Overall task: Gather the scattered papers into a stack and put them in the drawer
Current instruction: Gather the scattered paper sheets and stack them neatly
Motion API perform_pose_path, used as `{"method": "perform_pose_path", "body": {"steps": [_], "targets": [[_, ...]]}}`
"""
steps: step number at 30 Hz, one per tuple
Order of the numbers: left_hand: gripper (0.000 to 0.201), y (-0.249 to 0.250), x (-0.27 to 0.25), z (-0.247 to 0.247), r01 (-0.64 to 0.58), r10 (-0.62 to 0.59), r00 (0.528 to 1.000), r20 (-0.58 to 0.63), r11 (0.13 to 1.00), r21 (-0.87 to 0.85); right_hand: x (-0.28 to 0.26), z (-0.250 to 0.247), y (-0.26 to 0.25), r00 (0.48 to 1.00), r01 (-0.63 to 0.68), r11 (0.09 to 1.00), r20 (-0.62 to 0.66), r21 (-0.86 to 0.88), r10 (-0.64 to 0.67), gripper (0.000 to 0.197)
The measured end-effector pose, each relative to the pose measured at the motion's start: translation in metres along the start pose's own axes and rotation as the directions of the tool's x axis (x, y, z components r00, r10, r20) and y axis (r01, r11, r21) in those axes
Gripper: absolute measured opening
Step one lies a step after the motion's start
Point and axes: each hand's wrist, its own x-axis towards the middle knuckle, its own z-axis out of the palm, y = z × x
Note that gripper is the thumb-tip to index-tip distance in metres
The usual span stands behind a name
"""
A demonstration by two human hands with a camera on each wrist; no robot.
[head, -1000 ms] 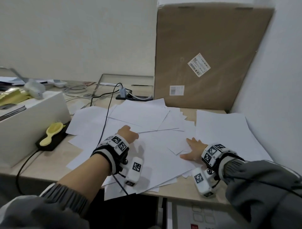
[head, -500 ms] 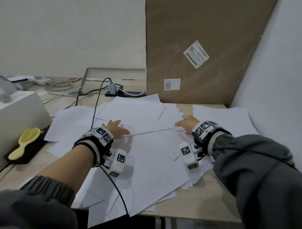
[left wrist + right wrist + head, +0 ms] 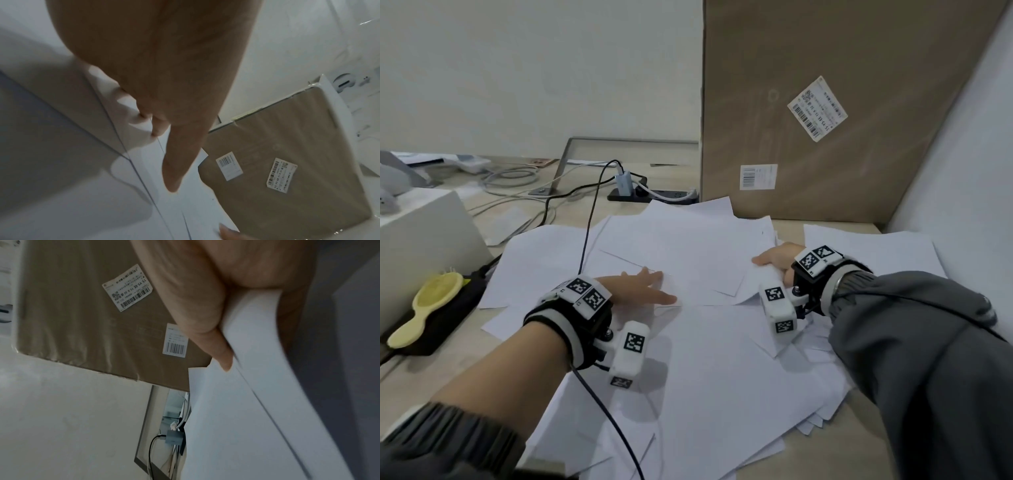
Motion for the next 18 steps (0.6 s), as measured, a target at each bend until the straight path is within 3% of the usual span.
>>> {"method": "perform_pose_path", "body": {"steps": [3, 5, 8, 11, 15, 18], "targets": [[0.075, -0.004, -0.011, 0.002, -0.070, 0.064, 0.997, -0.039, 0.981, -0.181, 0.006, -0.005, 0.009, 0.999, -0.027, 0.991, -0.028, -0.131, 0.023, 0.048], [0.070, -0.010, -0.017, 0.003, -0.135, 0.086, 0.989, -0.123, 0.871, -0.472, 0.001, -0.006, 0.017, 0.998, -0.017, 0.990, -0.061, -0.139, 0.008, 0.050], [0.057, -0.018, -0.026, 0.005, -0.163, -0.060, 0.959, -0.276, 0.680, -0.715, -0.010, -0.012, 0.031, 0.990, 0.058, 0.986, -0.117, -0.157, -0.077, 0.065], [0.053, -0.022, -0.035, 0.006, -0.123, -0.222, 0.907, -0.358, 0.673, -0.730, -0.025, -0.022, 0.046, 0.977, 0.087, 0.994, -0.192, -0.058, -0.097, 0.057], [0.061, -0.016, -0.056, 0.015, -0.005, -0.256, 0.921, -0.294, 0.747, -0.665, -0.050, -0.029, 0.063, 0.966, 0.117, 0.977, -0.249, 0.180, -0.070, 0.041], [0.054, -0.006, -0.069, 0.024, -0.014, -0.306, 0.897, -0.319, 0.702, -0.713, -0.068, -0.020, 0.077, 0.972, 0.155, 0.940, -0.215, 0.303, -0.091, 0.035]]}}
